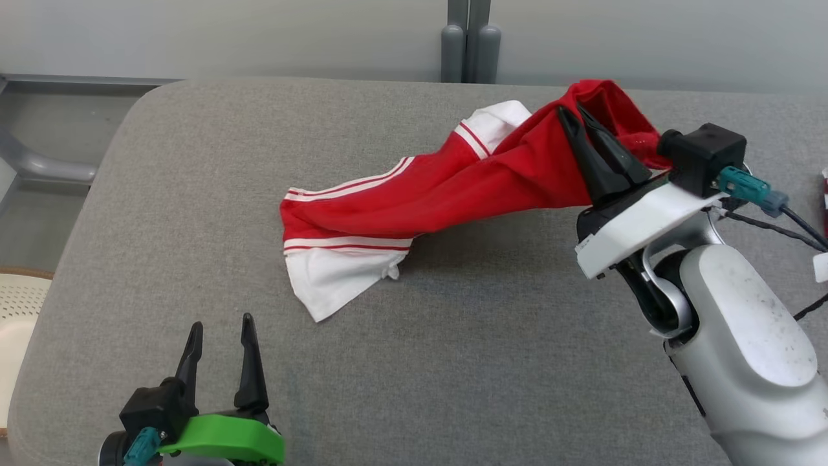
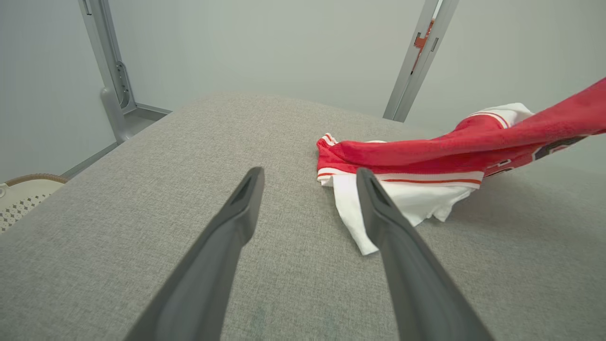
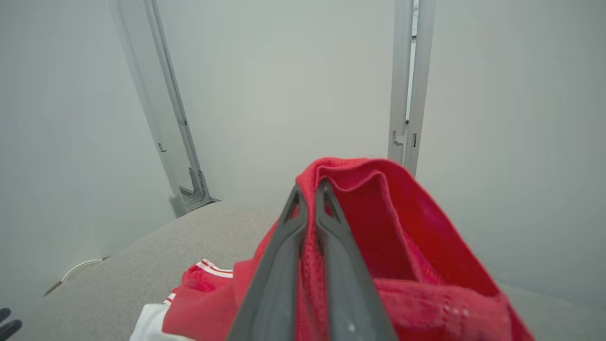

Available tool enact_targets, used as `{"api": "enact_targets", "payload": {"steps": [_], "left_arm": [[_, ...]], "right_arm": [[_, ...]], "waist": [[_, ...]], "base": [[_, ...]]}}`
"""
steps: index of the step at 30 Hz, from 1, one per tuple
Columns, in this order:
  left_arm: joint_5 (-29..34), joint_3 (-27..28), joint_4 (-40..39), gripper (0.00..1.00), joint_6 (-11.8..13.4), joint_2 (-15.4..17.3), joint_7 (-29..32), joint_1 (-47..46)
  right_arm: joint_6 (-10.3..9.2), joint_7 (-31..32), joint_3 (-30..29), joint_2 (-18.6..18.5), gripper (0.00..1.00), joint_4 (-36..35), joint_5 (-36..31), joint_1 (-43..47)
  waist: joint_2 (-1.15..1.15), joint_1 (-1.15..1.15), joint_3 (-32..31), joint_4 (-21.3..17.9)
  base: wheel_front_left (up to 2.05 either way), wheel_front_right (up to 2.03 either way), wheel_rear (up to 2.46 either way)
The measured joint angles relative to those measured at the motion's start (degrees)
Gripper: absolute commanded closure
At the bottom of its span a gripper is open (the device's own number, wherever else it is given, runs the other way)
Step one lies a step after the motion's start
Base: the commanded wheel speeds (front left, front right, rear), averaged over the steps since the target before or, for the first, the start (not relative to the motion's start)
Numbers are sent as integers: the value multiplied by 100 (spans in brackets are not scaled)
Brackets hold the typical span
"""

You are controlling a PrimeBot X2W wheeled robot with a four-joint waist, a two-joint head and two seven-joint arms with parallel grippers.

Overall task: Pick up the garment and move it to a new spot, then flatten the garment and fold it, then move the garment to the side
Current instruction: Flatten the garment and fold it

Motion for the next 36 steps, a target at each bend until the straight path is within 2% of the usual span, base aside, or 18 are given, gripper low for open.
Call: {"api": "enact_targets", "payload": {"steps": [7, 10, 13, 16, 18, 25, 29, 31, 32, 36], "left_arm": [[-2, 5, -1, 0, 0, -20, 0, 48], [-2, 7, -10, 0, -1, -30, 0, 54], [-2, -9, -9, 0, -24, -42, 0, 54], [2, -43, 10, 0, -53, -53, 0, 32], [8, -91, 36, 0, -79, -64, 0, -7], [31, -250, 180, 0, -177, -105, 0, -279], [40, -301, 254, 0, -204, -138, 0, -381], [46, -318, 271, 0, -225, -148, 0, -421], [47, -324, 275, 0, -226, -155, 0, -447], [54, -324, 276, 0, -226, -170, 0, -484]], "right_arm": [[0, 915, -19, 54, 100, -1404, 52, 662], [0, 1173, -229, 225, 100, -1616, 47, 894], [0, 1325, -633, 374, 100, -1490, -53, 943], [-1, 1418, -1004, 461, 100, -933, -97, 834], [-1, 1441, -1341, 461, 100, -325, -121, 583], [-1, 1328, -2407, 214, 100, 2038, -546, -367], [-1, 1056, -2884, 74, 100, 3086, -824, -929], [-1, 839, -3008, 52, 44, 3478, -954, -1185], [-1, 710, -3052, 38, 0, 3662, -1018, -1330], [-1, 194, -3115, 11, 0, 4168, -1216, -1706]], "waist": [[0, 0, -110, -14], [0, 0, -111, -2], [0, 0, -81, 21], [0, 0, -13, 67], [0, 0, 52, 119], [0, 0, 324, 441], [0, 0, 522, 662], [0, 0, 621, 759], [0, 0, 677, 808], [0, 0, 853, 948]], "base": [[0, 0, 0], [0, 0, 0], [0, 0, 0], [0, 0, 0], [0, 0, 0], [0, 0, 0], [0, 0, 0], [0, 0, 0], [0, 0, 0], [0, 0, 0]]}}
